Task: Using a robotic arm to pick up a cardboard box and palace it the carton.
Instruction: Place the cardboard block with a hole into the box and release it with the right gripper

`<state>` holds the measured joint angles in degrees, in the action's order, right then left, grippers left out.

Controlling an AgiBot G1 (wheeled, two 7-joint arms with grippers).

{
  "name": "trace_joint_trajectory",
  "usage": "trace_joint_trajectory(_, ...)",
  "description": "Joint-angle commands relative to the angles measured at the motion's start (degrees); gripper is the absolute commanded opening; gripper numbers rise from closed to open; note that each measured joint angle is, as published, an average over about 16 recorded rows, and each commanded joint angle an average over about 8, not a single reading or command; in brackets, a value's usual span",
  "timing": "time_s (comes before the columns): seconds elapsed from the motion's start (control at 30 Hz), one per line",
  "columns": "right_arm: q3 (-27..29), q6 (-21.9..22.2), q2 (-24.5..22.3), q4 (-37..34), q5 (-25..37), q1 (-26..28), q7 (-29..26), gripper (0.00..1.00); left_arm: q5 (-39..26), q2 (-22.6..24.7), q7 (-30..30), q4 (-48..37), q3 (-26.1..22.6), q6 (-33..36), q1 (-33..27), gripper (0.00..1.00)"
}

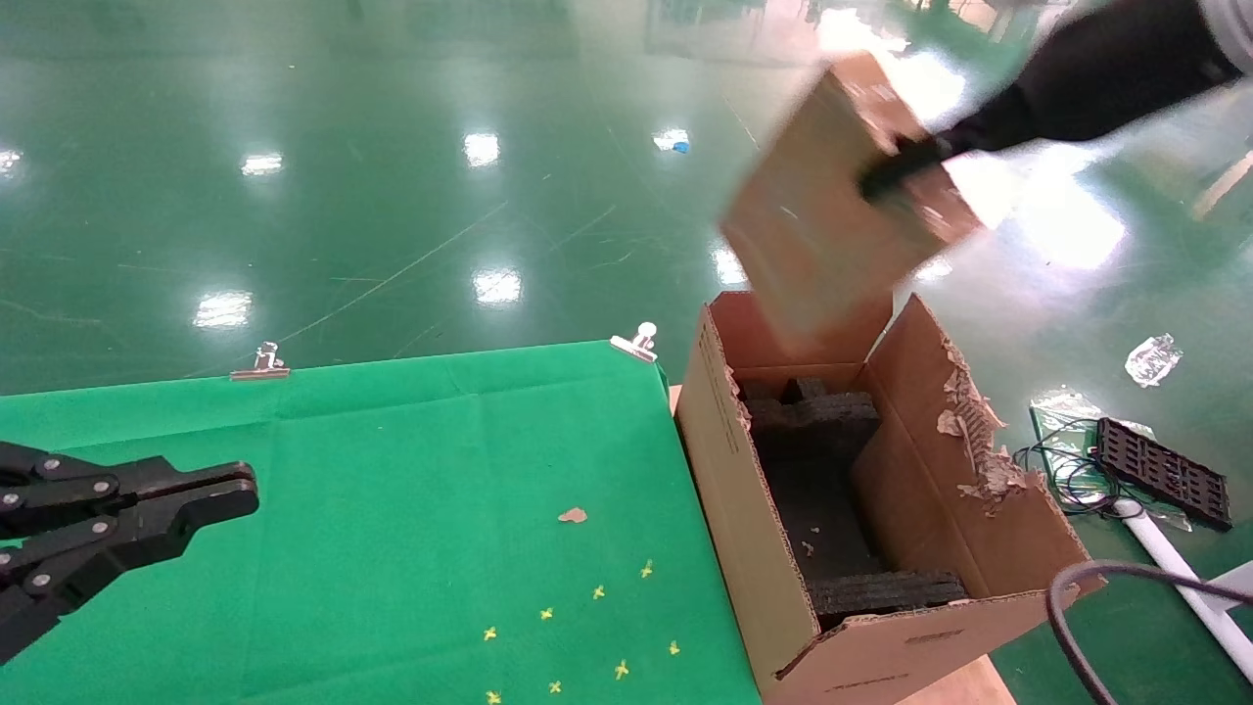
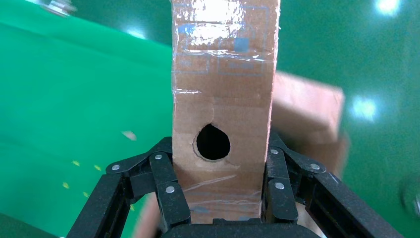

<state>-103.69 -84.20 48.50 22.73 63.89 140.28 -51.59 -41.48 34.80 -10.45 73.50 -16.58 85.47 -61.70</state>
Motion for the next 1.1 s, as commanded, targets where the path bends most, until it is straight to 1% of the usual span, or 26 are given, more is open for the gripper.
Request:
trace_joint_trajectory(0.03, -1.11, -0.40, -1.42, -0.75, 1.81, 0.90, -1.13, 0.00, 0.00, 0.00, 0.00, 0.00, -0.01, 0.00, 0.00, 0.09)
trace_joint_trajectory(0.27, -3.47, -0.45, -5.16, -1.29, 3.92, -3.10, -5.20, 0.00, 0.02, -0.01, 0.02, 0.00, -0.03, -0.01, -0.01, 0.96)
trace_joint_trajectory(0.3, -3.73, -0.33, -5.54, -1.28, 4.08, -3.87, -5.68, 0.00, 0.02, -0.01, 0.02, 0.00, -0.04, -0.02, -0.01, 1.00)
trace_joint_trajectory(0.67, -5.77, 3.19, -7.61, -1.24, 5.80, -10.63, -8.52, 0.00, 0.05, -0.03, 0.04, 0.00, -0.07, -0.03, -0.02, 1.00)
trace_joint_trajectory(0.9, -6.60, 5.78, -7.66, -1.87, 6.77, -13.60, -9.50, 0.00, 0.07, -0.04, 0.05, 0.00, -0.10, -0.04, -0.02, 1.00)
trace_joint_trajectory(1.1, -6.53, 8.54, -7.47, -2.57, 5.99, -17.72, -10.12, 0.00, 0.08, -0.05, 0.06, 0.00, -0.12, -0.05, -0.03, 1.00)
